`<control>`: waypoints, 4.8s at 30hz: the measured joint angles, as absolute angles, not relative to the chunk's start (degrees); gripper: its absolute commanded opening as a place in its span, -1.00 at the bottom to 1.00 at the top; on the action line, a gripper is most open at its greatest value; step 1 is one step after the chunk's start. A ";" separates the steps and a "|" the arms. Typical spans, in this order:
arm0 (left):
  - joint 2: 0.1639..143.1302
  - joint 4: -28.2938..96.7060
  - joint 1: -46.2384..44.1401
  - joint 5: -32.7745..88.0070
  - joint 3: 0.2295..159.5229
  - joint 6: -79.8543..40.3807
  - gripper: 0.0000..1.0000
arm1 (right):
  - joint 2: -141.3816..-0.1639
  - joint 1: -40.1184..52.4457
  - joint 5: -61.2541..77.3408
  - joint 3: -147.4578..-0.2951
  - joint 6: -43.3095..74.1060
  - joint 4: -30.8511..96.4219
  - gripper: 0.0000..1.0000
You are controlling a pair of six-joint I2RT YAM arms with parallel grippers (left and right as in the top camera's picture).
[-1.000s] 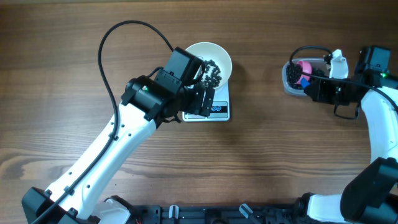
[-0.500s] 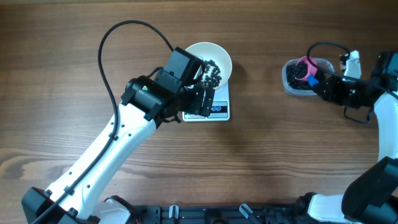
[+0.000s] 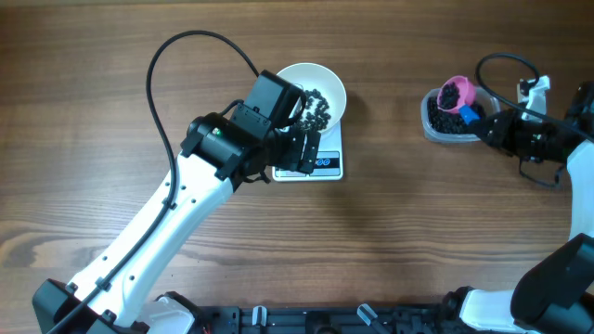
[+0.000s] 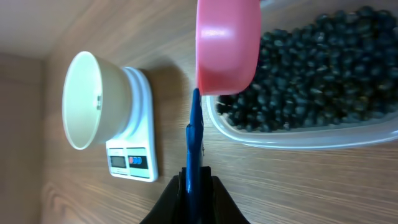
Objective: Scoop item into bowl and weigh 150g on scale
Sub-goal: 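Dip scoop into black beans again with right gripper, then lift filled scoop and carry it over the bowl with right gripper, then tilt scoop to pour beans into white bowl with right gripper, then return empty scoop to bean tub with right gripper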
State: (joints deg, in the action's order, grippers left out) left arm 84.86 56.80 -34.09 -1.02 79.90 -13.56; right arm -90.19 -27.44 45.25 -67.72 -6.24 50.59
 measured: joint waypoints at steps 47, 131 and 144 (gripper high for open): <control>84.84 56.80 -34.09 -1.04 79.90 -13.56 1.00 | -89.41 10.20 44.03 -67.42 3.40 29.89 -0.91; 84.84 56.80 -34.09 -1.04 79.90 -13.54 1.00 | -80.64 -15.00 10.85 -67.68 -0.69 49.28 -0.92; 84.84 56.80 -34.09 -1.04 79.90 -13.54 1.00 | -80.66 -15.00 5.23 -67.64 -3.31 50.63 -0.92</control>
